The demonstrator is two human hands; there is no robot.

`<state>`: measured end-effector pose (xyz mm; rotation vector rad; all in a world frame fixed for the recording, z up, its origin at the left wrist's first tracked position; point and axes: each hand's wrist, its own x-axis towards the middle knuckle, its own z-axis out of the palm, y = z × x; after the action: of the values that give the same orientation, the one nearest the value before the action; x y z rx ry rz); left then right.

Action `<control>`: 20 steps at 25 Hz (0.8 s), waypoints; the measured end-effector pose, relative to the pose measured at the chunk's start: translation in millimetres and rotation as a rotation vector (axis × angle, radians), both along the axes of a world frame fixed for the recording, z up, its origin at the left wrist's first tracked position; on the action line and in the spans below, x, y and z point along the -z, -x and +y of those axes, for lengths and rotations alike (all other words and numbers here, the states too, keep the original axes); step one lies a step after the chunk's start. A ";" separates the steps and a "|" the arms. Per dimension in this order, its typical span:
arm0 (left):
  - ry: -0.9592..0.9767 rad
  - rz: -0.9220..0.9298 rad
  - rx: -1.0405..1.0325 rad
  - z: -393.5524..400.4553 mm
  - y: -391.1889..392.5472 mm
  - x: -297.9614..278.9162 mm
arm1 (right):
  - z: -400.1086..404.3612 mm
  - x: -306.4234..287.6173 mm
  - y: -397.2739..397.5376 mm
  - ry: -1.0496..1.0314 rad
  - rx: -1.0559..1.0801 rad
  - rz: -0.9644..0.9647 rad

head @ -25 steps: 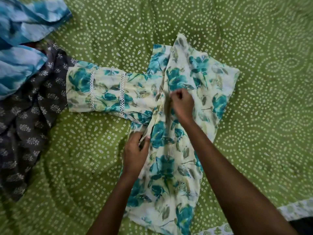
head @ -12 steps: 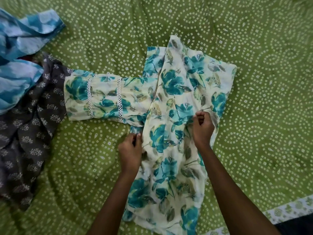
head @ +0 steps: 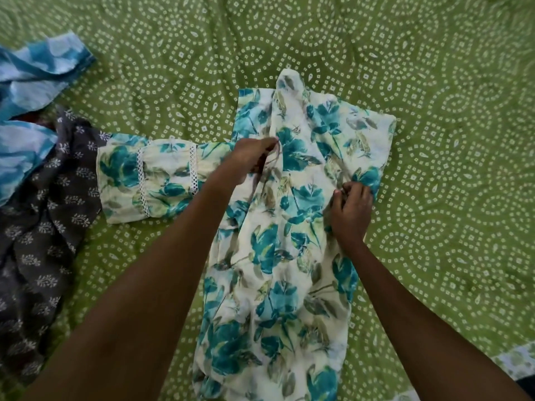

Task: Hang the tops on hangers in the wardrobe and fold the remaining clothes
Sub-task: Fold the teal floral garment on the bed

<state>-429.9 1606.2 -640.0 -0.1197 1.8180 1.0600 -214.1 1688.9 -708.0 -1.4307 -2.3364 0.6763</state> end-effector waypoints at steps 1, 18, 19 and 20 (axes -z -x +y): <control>-0.057 -0.016 -0.068 8.4 5.5 0.5 | 0.7 1.8 -0.5 -0.012 0.000 0.006; -0.036 0.662 0.141 -204.2 -190.4 18.3 | -147.5 -9.7 -72.4 0.005 -0.691 -0.332; -0.020 0.655 0.183 -211.7 -200.3 14.1 | -157.8 -10.4 -81.3 -0.021 -0.802 -0.345; 0.025 0.646 0.215 -219.7 -208.6 12.2 | -162.6 -10.7 -90.0 -0.052 -0.901 -0.357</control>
<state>-221.4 1386.5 -652.3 0.4435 2.3503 0.9850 -124.1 1526.3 -697.3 -0.4178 -3.2439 0.5739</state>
